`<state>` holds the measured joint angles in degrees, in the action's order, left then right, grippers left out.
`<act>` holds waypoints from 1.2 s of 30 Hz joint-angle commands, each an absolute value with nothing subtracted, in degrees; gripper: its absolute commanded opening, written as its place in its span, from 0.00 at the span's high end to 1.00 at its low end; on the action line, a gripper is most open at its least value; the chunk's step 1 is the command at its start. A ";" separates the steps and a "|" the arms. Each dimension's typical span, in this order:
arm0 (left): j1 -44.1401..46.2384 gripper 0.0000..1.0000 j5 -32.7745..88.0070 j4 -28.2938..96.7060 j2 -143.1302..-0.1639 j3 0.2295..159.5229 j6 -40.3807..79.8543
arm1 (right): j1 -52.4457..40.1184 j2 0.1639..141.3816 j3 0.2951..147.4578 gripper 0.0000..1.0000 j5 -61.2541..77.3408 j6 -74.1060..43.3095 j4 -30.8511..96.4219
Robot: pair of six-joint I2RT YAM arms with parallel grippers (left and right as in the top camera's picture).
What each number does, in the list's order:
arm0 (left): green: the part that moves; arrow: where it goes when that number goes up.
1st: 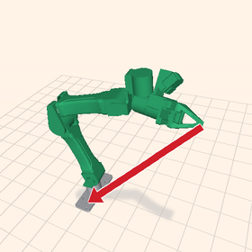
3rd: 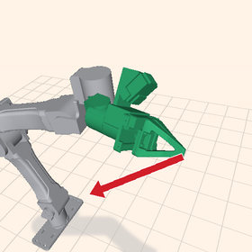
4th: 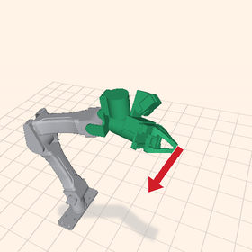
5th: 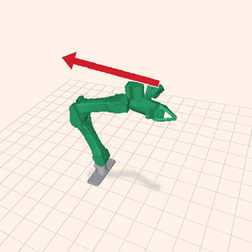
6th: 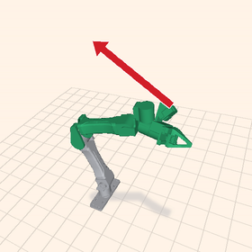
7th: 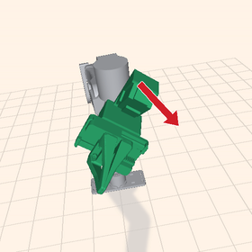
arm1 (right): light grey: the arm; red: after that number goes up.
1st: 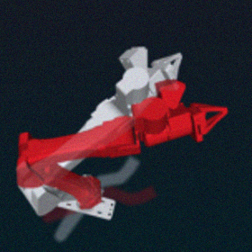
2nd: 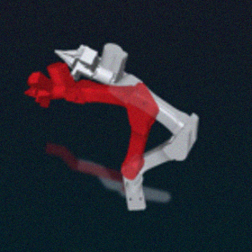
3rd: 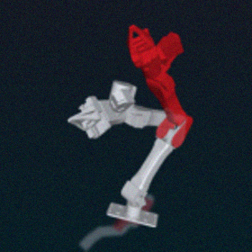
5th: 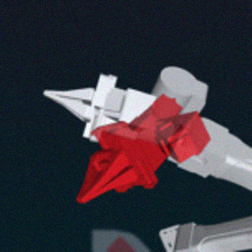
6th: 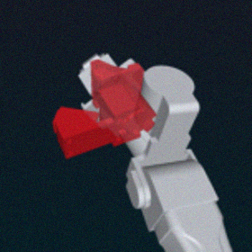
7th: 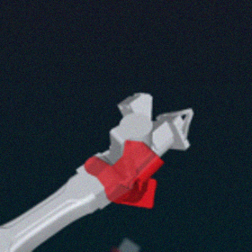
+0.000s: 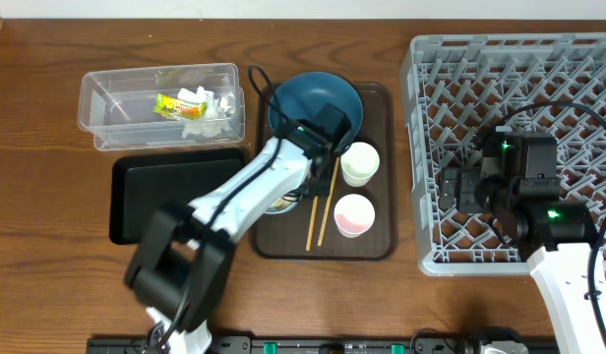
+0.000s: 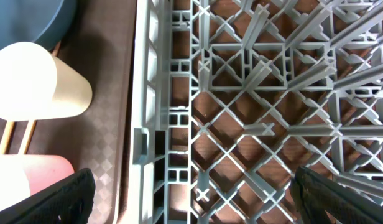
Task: Sort waste into correct bins and load items into the dishwasher rack
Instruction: 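Grasp the rim of the light-blue rice bowl with the left gripper, then move the bowl over the black tray and tip the rice out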
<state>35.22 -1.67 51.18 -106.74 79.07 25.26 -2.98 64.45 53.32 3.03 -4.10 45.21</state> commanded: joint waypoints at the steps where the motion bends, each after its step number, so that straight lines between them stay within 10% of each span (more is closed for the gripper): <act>1: 34.09 0.94 -2.00 52.29 -100.79 79.00 24.88 | -3.40 64.40 54.43 0.01 3.25 -4.67 45.25; 9: 25.76 0.94 -0.10 56.07 -94.74 78.98 24.88 | -3.40 64.40 54.43 0.01 3.25 -4.67 45.25; 36: -23.70 0.94 62.63 50.24 -95.26 61.60 -0.62 | -3.40 64.40 54.43 0.01 3.27 -4.67 45.28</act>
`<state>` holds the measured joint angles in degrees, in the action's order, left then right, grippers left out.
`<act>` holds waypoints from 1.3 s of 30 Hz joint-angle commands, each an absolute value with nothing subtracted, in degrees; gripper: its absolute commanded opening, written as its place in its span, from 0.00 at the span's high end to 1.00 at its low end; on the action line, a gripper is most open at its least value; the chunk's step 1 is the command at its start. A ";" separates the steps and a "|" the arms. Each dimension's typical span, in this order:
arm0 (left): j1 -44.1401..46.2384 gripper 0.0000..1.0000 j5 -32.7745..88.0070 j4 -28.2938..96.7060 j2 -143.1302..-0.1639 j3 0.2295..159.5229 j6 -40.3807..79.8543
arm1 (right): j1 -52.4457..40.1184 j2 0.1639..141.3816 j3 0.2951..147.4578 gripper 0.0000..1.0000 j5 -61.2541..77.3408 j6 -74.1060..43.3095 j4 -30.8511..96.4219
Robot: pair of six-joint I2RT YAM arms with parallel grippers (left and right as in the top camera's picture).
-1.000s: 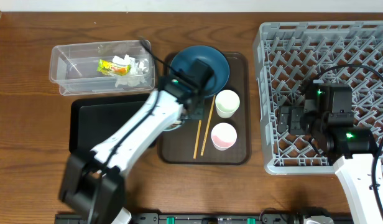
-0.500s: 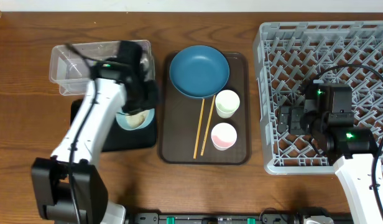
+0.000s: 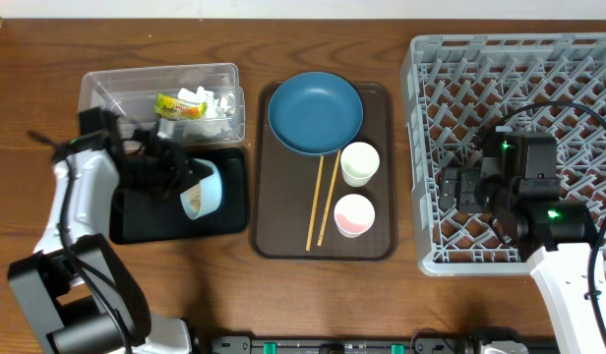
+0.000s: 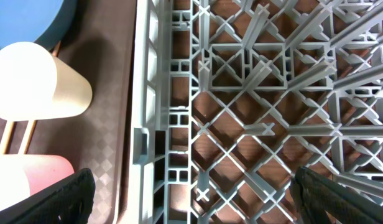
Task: Sort waste into correct bins and load items into the dishwasher rack
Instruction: 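Move the bowl over the black tray and tip the rice out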
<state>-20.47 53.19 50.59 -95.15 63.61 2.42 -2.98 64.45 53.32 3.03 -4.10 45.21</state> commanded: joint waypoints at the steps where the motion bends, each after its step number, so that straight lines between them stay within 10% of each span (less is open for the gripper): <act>1: -24.73 0.94 63.70 50.06 -95.26 60.97 -1.06 | -3.40 64.40 54.43 0.01 3.27 -4.67 45.28; 21: -32.51 0.94 89.58 50.00 -95.31 58.54 -1.87 | -3.36 64.40 54.43 0.01 3.27 -4.67 45.84; 39: -32.51 0.94 87.94 47.33 -95.31 58.54 -1.43 | -3.36 64.40 54.43 0.01 3.27 -4.67 46.09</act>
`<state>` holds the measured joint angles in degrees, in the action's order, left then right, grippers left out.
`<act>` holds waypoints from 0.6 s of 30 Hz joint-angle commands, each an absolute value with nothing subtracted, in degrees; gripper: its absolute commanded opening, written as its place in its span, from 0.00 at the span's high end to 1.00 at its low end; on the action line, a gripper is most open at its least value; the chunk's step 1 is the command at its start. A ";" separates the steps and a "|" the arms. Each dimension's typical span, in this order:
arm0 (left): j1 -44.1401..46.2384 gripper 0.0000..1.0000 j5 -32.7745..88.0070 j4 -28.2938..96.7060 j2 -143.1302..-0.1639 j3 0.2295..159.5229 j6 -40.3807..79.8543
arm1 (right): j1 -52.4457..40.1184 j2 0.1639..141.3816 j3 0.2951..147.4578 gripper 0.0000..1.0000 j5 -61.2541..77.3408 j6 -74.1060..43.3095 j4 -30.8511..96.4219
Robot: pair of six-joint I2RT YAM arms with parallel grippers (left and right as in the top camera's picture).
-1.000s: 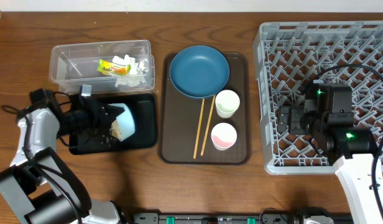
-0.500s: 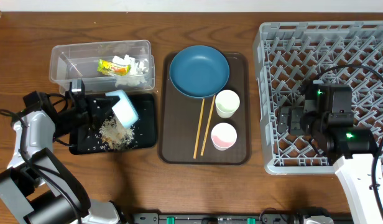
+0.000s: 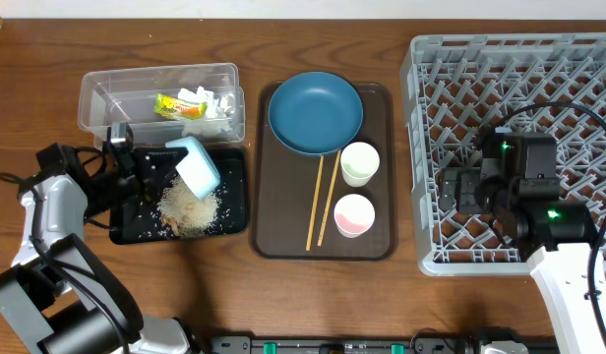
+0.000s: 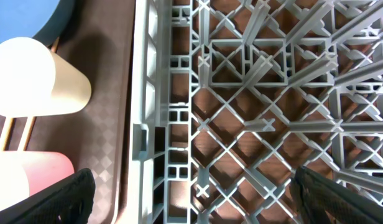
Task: Sort waste into correct bins and load items into the dishwasher rack
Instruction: 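Move the bowl over the black tray and tip the rice out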
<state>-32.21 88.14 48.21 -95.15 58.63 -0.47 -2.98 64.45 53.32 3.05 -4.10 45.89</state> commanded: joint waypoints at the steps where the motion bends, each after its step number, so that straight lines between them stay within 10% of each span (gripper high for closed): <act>1: -32.51 0.94 85.76 46.98 -95.31 58.54 -1.28 | -3.36 64.40 54.43 0.01 3.27 -4.67 46.09; 18: -32.45 0.94 89.60 44.42 -95.35 58.65 1.83 | -3.36 64.40 54.43 0.01 3.27 -4.67 46.48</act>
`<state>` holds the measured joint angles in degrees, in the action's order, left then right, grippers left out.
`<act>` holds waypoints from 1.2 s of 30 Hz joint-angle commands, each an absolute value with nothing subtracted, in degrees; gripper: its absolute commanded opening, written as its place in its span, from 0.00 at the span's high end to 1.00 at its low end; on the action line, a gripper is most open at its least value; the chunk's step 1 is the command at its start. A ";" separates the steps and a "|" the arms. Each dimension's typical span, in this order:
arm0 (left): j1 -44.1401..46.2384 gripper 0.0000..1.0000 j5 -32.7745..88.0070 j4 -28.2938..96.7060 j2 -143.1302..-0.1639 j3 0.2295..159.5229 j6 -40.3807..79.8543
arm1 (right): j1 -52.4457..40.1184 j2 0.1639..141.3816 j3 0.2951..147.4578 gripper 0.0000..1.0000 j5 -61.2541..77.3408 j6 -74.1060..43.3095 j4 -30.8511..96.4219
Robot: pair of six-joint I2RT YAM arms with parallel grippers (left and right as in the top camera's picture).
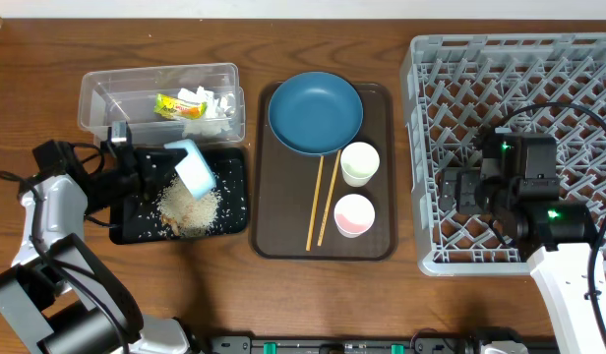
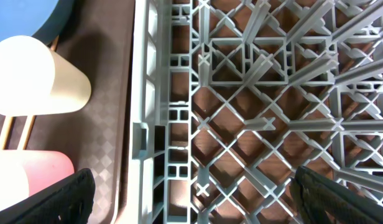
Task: Sort waste into correct bins and load items into the dishwasher rack
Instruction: 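Move the bowl over the black tray and tip the rice out, then return the empty bowl to the brown tray and release it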
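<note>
My left gripper [image 1: 153, 167] is shut on a light blue bowl [image 1: 192, 165], held tipped over the black tray [image 1: 131, 221]. A pile of rice [image 1: 190, 206] lies on that tray under the bowl. The brown tray [image 1: 377, 241] carries a blue plate [image 1: 316, 111], a white cup [image 1: 360, 162], a pink cup [image 1: 352, 213] and chopsticks [image 1: 318, 202]. My right gripper [image 2: 198, 205] hangs open over the left edge of the grey dishwasher rack [image 2: 253, 93], with nothing between its fingers [image 2: 61, 199]. The white cup [image 2: 36, 84] and pink cup [image 2: 27, 180] lie to its left.
A clear plastic bin [image 1: 101, 93] holding wrappers and crumpled paper stands behind the black tray. The grey rack [image 1: 515, 69] fills the right side of the table, and no dishes show in it. Cables trail beside the left arm.
Almost nothing differs. The bowl is still tipped over the black tray, shifted very slightly, with the rice pile below it. The right arm has not moved.
At first my left gripper was down at a bowl on the brown tray, left of the chopsticks. Then it held that bowl, with food inside, over the black tray. Later the bowl was tipped and rice lay on the black tray, as now. The right gripper stayed open over the rack.
</note>
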<state>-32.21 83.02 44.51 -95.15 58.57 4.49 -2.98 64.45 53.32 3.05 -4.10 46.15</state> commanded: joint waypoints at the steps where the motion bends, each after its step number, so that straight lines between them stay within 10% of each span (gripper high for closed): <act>1: -32.45 0.94 89.97 45.04 -95.35 58.78 1.28 | -3.36 64.40 54.43 0.01 3.27 -4.67 46.57; 24: -32.62 0.94 85.12 43.35 -95.35 58.87 1.13 | -3.36 64.40 54.43 0.01 3.25 -4.67 47.13; 36: -15.22 0.94 62.85 42.65 -86.98 61.43 3.75 | -3.36 64.40 54.43 0.01 3.25 -4.67 47.00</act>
